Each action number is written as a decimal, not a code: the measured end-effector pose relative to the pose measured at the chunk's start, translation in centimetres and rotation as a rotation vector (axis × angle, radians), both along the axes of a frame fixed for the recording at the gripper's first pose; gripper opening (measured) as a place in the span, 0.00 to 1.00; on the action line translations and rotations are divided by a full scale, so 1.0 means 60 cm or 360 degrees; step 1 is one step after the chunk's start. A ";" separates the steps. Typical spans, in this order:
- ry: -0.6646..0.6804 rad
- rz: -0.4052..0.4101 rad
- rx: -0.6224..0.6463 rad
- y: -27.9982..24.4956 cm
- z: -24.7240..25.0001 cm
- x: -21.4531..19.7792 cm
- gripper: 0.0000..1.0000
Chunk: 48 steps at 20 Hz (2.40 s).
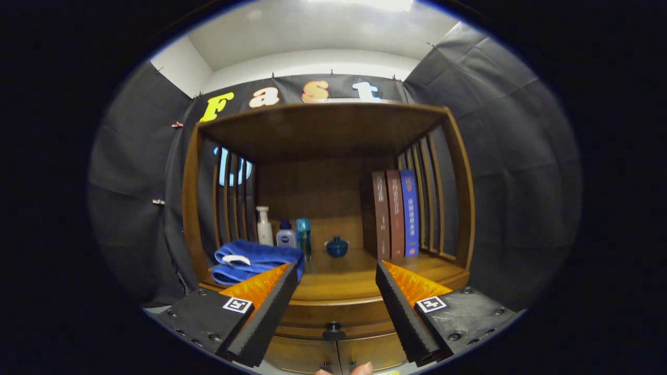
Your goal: Pull open the drawer, take out the items inside it, and place them on the countertop above the cabinet.
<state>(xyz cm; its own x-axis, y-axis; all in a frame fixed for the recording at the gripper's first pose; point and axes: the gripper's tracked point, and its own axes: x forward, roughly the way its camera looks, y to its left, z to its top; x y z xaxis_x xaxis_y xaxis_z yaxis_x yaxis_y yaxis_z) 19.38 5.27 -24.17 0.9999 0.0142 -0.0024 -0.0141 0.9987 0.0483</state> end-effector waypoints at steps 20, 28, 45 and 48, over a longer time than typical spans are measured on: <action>0.0377 0.0012 -0.0071 0.013 -0.267 0.051 0.34; 0.0430 0.0005 -0.0032 0.012 -0.265 0.017 0.34; 0.0460 0.0039 -0.0003 -0.003 -0.248 -0.138 0.33; 0.0467 0.0037 -0.0002 -0.004 -0.246 -0.148 0.34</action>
<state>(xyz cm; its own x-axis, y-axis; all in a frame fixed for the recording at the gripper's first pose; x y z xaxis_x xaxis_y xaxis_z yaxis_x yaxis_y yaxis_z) 10.48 5.01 -38.93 0.9558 0.0368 -0.2917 -0.0224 0.9984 0.0525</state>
